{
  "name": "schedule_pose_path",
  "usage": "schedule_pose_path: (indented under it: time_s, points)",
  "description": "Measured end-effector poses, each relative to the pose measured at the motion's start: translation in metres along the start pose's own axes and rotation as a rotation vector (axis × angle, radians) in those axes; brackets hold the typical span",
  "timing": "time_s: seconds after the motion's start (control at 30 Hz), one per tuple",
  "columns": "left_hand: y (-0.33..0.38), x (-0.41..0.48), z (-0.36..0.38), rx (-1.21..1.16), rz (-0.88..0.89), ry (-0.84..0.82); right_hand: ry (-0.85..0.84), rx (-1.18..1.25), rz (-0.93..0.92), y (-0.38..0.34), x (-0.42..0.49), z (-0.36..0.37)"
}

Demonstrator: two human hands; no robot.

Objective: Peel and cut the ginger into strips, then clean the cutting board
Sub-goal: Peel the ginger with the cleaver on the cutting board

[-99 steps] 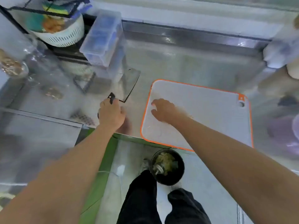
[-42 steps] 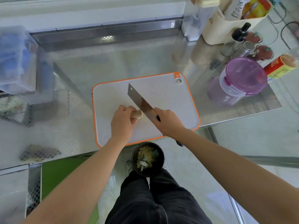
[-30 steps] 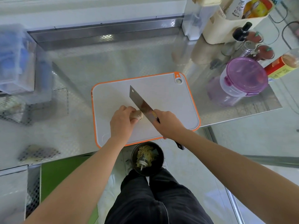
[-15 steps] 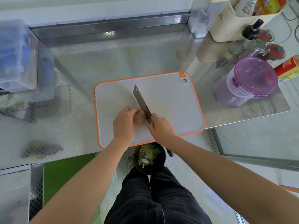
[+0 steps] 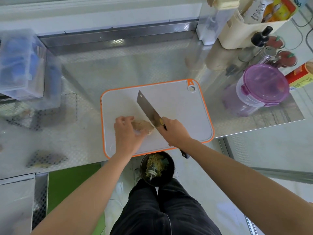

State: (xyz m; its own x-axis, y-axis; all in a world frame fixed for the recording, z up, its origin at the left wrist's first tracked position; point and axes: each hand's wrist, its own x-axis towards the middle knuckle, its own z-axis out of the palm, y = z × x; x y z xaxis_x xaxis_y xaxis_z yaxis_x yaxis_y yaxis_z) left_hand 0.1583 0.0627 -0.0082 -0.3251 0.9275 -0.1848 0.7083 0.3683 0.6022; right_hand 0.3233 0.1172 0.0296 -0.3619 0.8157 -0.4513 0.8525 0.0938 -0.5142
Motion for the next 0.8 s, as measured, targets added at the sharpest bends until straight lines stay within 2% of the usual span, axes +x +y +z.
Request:
schedule_pose_path:
  time_s: [0.1, 0.23, 0.4, 0.57, 0.8]
  points:
    - [0.007, -0.005, 0.01, -0.209, -0.27, 0.006, -0.034, -0.004, 0.002, 0.001, -0.005, 0.013]
    - [0.004, -0.001, 0.023, -0.356, -0.333, 0.052, -0.013, -0.013, -0.003, 0.003, -0.011, 0.011]
    - [0.002, 0.001, 0.03, -0.685, -0.465, 0.113, 0.03, -0.053, -0.082, -0.001, -0.019, -0.003]
    - [0.006, 0.005, 0.031, -0.709, -0.505, 0.138, 0.0, -0.225, -0.144, -0.005, -0.024, -0.008]
    - [0.011, 0.006, 0.025, -0.771, -0.513, 0.121, 0.0, -0.294, -0.158, -0.006, -0.026, -0.016]
